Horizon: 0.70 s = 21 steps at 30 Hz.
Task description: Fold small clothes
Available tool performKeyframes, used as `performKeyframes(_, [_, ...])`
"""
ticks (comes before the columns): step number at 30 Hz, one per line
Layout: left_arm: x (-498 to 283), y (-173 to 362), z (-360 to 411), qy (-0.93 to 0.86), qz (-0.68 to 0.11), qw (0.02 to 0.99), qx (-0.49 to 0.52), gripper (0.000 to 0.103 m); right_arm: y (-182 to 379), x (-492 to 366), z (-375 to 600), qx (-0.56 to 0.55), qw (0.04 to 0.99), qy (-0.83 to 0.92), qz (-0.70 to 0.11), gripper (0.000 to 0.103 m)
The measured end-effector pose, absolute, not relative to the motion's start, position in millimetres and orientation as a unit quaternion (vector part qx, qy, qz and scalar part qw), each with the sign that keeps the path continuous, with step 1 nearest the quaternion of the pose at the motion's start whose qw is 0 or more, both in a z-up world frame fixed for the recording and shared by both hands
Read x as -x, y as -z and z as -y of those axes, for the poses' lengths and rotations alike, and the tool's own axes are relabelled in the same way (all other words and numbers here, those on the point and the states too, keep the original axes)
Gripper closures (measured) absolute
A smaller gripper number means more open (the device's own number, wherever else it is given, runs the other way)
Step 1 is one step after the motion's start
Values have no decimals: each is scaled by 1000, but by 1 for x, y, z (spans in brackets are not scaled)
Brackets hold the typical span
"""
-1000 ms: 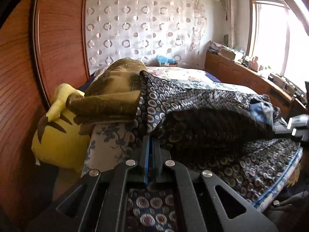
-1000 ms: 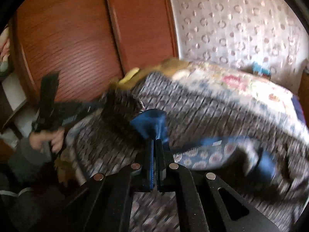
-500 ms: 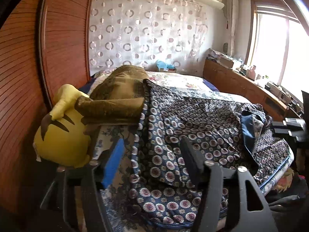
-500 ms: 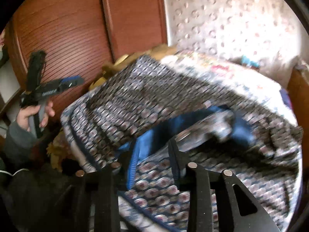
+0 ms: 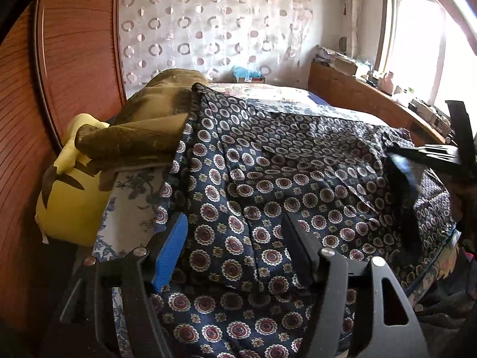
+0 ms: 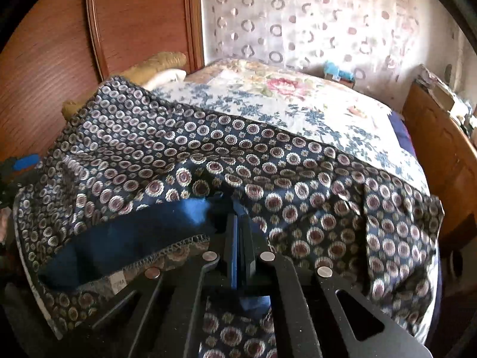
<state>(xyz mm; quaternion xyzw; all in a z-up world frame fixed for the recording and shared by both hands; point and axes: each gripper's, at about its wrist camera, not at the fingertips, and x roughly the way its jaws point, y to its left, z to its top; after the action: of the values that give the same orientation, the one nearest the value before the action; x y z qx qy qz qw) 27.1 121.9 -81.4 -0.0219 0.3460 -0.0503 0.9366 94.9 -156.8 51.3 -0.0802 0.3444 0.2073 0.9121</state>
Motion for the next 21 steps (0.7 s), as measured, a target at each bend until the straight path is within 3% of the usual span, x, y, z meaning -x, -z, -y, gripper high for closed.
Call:
performKeyframes(5, [-27, 83, -120, 48, -347, 936, 24, 37, -68, -25, 190, 34, 935, -204, -287, 102])
performKeyframes(13, [-28, 87, -124, 42, -351, 935, 24, 37, -41, 36, 208, 31, 932, -161, -324, 101])
performKeyframes(17, [-30, 88, -126, 36, -356, 934, 19, 37, -62, 38, 219, 38, 935, -150, -320, 71])
performKeyframes(21, [-30, 88, -126, 33, -358, 933, 16, 37, -81, 21, 233, 40, 945, -130, -298, 63])
